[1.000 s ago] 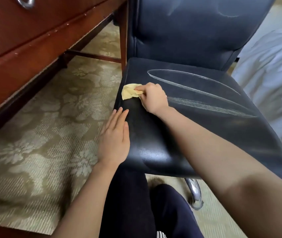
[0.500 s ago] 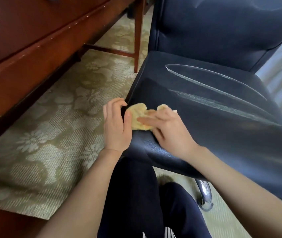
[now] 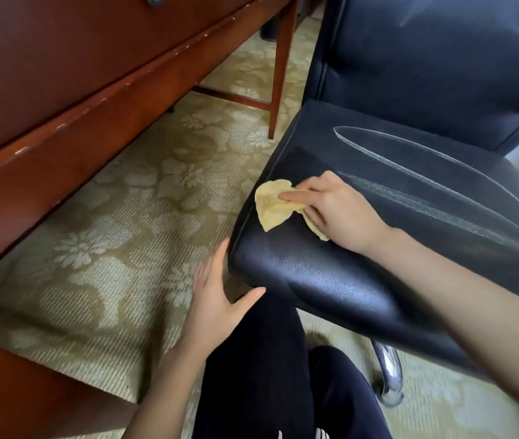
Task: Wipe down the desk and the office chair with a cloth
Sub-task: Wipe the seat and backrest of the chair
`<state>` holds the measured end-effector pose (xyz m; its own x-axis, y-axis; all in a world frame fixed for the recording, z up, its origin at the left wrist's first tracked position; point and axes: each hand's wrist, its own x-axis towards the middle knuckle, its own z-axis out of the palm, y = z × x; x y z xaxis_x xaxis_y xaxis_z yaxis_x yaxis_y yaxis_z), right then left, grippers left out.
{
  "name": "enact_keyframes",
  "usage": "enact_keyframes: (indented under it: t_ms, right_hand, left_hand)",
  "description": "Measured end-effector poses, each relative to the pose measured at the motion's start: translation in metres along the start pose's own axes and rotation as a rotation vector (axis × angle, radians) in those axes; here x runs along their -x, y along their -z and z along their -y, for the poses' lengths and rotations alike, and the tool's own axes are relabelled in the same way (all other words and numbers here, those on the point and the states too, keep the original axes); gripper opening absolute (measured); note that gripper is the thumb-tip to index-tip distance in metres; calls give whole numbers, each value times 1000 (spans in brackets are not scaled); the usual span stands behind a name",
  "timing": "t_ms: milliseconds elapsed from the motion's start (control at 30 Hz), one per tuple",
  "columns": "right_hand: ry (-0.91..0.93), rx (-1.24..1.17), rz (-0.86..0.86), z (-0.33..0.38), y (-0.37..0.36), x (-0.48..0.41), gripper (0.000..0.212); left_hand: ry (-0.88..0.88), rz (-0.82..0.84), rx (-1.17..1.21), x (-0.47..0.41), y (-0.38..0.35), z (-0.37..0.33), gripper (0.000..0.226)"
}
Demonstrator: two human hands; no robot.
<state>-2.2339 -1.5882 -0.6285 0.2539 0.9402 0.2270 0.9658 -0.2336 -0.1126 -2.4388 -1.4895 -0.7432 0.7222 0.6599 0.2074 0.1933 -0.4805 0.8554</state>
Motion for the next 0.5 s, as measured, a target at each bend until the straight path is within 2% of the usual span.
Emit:
enact_keyframes:
  t_ms: [100,167,267,333,400,500]
  right_hand:
    - [-101,48,56,-14,-8,-40,42]
    - [-199,88,58,-20,-15,-60,45]
    - [-404,63,-4,-13,-25,-78,46]
    - [-473,44,-28,2,-29,-81,48]
    - [-433,36,-29,17,-32,-77,45]
    - [-266,70,-55,35,-36,-58,37]
  left_hand:
    - [-27,-21,-97,-5,6,-1,89]
    - [-40,22,-206,-7,11,-3,93]
    - [-60,88,-525,-10,19,-4,101]
    - [-56,124,-696,-13,23,-5,103]
    - [-52,152,-783,-15,25,-6,104]
    - [-52,165,-837,-13,25,-7,104]
